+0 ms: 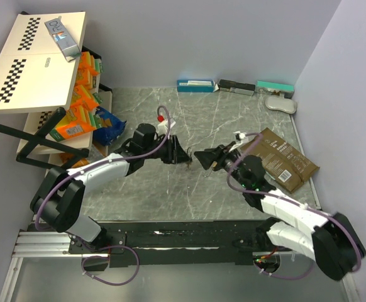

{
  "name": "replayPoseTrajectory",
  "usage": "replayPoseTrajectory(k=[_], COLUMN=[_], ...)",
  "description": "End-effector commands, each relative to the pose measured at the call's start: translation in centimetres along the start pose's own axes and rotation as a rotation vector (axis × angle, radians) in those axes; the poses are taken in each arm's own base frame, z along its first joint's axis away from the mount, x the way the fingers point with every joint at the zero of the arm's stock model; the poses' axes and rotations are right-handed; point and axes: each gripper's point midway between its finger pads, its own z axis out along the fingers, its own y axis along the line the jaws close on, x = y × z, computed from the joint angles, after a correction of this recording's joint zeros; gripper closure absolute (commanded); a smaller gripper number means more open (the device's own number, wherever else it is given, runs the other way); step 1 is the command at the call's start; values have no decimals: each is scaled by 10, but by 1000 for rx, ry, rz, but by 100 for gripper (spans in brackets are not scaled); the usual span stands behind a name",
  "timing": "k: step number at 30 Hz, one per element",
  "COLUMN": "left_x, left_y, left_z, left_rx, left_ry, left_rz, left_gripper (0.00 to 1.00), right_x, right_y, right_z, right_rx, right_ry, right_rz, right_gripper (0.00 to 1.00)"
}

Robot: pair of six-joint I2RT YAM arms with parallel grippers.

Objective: Unlock with the key

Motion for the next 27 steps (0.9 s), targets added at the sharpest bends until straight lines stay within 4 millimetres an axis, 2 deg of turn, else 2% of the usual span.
replayPoseTrajectory(k=[1,2,4,6,12,14,17,27], left_x=[21,24,33,38,56,63,74,82], left_y=[-14,-19,-30,-41,-75,-91,-102,-116], left_z=[-9,-11,-16,-24,-57,-71,-83,-95], left_rx=[96,127,196,254,453,544,620,710], left_ry=[120,137,181,208,267,294,337,390], left_rz=[16,26,51,79,206,237,260,285], left_gripper=[99,99,99,99,99,99,99,99], right_x=[-29,-30,-42,-42,-34,-31,-25,0], right_y=[18,31,43,65,100,107,117,140], right_z=[-16,-21,-25,-34,-56,-60,-67,-74], right_rx=[-63,-132,-197,-327,-569,-621,-680,-771], right_ry=[-69,-39,-22,38,192,225,276,366], right_rz=[-54,-72,-99,-122,-191,-198,-231,-279], right_gripper=[23,22,21,18,15,14,14,15])
